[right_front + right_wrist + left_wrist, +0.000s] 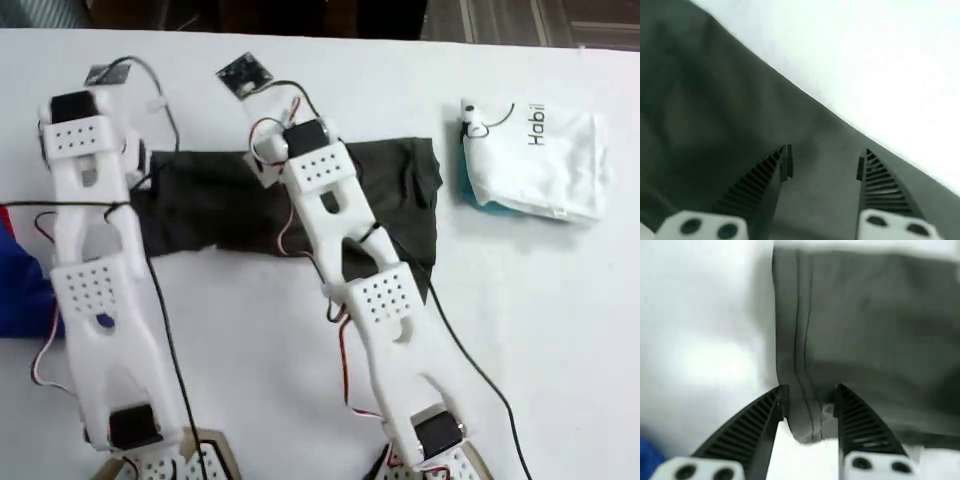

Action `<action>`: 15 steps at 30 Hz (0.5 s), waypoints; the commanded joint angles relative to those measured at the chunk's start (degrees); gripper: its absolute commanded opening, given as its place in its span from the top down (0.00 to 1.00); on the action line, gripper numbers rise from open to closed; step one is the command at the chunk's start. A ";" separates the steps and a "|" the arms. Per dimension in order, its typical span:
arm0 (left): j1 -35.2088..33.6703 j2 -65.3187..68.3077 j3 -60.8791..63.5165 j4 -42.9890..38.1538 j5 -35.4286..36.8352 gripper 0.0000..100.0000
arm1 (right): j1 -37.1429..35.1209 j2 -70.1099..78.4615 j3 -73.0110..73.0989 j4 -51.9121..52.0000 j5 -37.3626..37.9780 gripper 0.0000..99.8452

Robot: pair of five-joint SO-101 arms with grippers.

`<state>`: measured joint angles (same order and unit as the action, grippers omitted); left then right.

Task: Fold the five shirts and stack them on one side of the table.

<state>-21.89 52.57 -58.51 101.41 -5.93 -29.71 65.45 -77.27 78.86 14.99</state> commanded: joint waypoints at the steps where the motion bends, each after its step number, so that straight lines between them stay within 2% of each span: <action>1: -1.76 -10.02 9.54 0.97 2.11 0.83 | -0.75 -0.66 -0.97 -0.92 -3.08 0.79; 8: -3.08 -23.12 25.27 0.79 11.43 0.83 | -2.33 1.80 -0.53 -5.85 -3.69 0.79; 15: -0.44 -33.05 40.13 -8.53 12.31 0.83 | -1.27 8.40 -1.05 -10.68 -3.16 0.79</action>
<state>-23.47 25.58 -22.02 96.75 5.93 -31.65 73.36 -77.19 70.51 11.74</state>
